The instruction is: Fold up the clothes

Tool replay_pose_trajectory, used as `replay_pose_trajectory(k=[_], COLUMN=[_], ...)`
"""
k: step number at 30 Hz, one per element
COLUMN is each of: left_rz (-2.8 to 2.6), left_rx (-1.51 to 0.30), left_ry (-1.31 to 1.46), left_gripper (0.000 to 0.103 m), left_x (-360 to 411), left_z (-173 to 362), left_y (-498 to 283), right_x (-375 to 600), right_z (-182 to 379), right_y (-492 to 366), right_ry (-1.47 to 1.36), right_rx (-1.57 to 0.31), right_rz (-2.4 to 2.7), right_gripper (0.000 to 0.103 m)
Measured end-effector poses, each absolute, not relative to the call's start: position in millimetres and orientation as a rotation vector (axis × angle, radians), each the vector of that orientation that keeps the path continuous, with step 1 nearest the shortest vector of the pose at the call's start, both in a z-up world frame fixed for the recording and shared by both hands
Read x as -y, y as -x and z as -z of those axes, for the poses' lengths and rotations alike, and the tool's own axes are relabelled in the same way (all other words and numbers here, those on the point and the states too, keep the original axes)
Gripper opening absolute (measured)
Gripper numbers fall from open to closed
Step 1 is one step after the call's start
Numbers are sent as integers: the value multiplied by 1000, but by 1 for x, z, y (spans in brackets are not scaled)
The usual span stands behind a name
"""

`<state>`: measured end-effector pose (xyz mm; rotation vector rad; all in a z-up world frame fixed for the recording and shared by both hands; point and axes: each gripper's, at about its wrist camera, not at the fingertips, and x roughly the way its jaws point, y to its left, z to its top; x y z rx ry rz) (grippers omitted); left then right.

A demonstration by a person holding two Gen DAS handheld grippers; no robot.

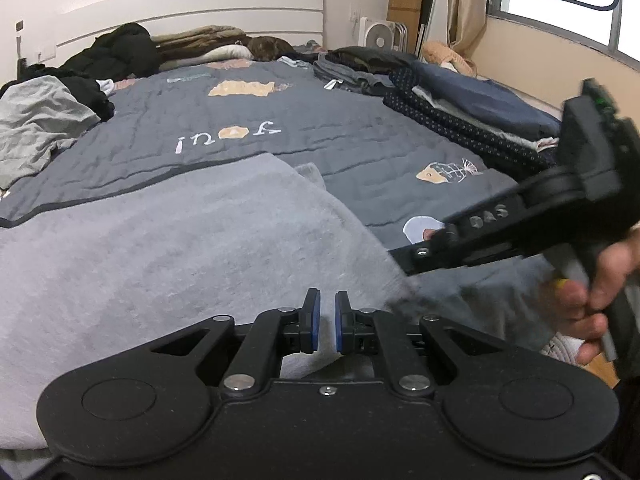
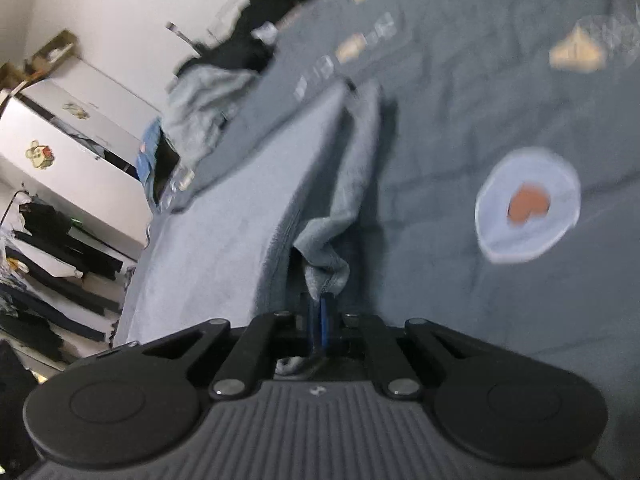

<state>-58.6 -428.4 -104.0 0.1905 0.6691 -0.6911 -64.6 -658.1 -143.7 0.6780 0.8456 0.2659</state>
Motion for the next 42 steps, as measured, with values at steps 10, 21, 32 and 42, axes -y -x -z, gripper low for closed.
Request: replay_pose_trajectory(k=[10,21,32,42], left_rz=[651,620,581,506], left_rx=[-689,-680,-680,-756], left_ry=[-149,-87,-14,136], left_gripper=[9,25,26,28], left_x=[409,388,364,327], left_z=[101,98,89,96], left_y=[50,43,33,19], right_x=[675,615,627,618], right_z=[138,137,147,136], right_y=[74,66,92,81], right_ry=[-580,-400,-179,-397], right_rx=[-859,-854,-928,-819], right_rz=[-141,-288,-148,-159], right_gripper=[3,35,4,32])
